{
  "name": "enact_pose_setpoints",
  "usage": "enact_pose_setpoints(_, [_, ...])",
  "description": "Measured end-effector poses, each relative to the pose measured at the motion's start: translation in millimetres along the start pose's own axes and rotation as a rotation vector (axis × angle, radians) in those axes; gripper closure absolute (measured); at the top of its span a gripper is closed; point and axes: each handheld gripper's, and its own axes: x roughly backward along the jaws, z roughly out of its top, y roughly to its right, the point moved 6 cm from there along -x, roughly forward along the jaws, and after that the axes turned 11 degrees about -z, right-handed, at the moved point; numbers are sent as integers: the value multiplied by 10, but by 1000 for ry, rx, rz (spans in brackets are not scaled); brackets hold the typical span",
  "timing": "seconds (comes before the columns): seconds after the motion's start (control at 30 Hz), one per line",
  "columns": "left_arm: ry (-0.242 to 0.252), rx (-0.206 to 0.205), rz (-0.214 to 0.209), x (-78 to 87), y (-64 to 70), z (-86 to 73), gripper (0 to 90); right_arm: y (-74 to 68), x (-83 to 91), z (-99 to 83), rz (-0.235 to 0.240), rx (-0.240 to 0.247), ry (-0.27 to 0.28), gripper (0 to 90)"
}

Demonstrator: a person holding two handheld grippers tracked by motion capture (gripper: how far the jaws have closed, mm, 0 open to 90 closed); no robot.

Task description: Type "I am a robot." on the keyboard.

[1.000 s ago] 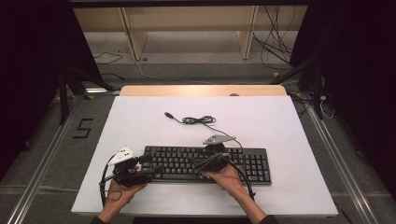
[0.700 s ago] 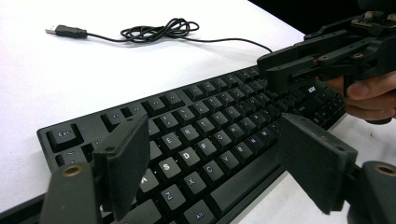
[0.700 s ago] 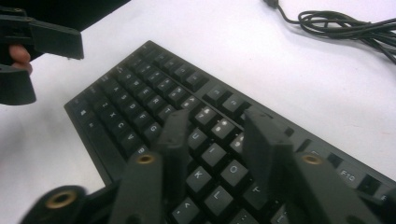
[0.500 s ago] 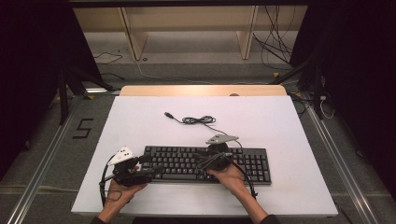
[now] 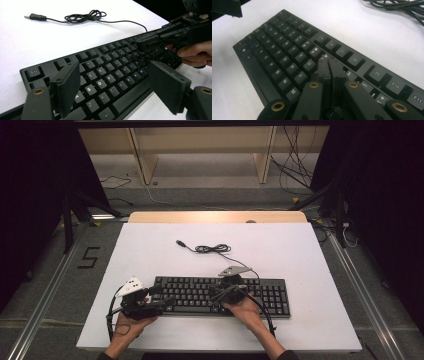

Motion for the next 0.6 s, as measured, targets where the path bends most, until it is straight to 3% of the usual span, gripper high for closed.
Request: enact_pose_setpoints(0.6, [-1,-1,1,0,0,1,254,10,-72,-69,-13,12,-39,900])
